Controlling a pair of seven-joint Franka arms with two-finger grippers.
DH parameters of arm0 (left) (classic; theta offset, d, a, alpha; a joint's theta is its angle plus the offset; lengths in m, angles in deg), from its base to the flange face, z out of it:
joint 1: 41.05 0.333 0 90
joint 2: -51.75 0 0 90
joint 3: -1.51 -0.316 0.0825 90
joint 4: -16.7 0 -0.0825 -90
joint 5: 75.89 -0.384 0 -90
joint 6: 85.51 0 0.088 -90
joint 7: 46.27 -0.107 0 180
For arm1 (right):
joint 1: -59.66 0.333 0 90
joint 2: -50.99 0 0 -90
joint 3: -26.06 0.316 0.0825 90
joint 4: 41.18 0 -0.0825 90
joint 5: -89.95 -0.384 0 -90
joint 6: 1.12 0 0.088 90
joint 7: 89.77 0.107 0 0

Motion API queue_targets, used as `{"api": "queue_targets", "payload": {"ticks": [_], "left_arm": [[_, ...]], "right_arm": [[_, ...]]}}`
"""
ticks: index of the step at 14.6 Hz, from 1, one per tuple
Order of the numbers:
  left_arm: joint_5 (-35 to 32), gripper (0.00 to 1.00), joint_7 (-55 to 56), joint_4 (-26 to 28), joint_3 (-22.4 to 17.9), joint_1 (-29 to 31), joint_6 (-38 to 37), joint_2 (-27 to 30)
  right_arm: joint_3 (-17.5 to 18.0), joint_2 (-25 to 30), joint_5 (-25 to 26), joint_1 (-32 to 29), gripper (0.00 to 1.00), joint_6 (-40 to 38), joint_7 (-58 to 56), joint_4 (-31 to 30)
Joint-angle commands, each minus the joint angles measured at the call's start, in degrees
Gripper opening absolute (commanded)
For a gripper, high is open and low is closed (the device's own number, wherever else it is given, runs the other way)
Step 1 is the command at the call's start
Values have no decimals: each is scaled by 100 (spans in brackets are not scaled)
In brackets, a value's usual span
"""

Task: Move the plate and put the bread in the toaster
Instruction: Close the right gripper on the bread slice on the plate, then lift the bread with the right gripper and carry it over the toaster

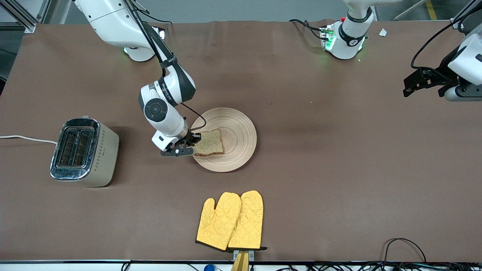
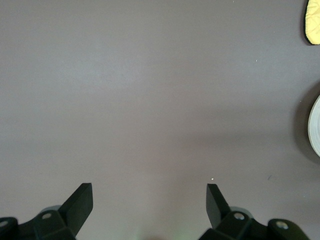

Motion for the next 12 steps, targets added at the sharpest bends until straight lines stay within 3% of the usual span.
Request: {"api": "queue_targets", "payload": {"ticks": [1, 6, 8, 12], "left_arm": [[23, 100, 15, 163, -16, 48, 38, 188], [-3, 100, -11, 128, -16, 109, 47, 171], [-3, 100, -2, 110, -25, 109, 47, 145], [32, 100, 15, 31, -25, 118, 56, 92]], "right_arm": [[1, 57, 98, 11, 0, -143, 203, -15], [-34, 337, 107, -33, 0, -1117, 248, 397], [-331, 661, 133, -33, 0, -1740, 213, 547], [-491, 1322, 1379, -33, 1, -3085, 256, 776]]}}
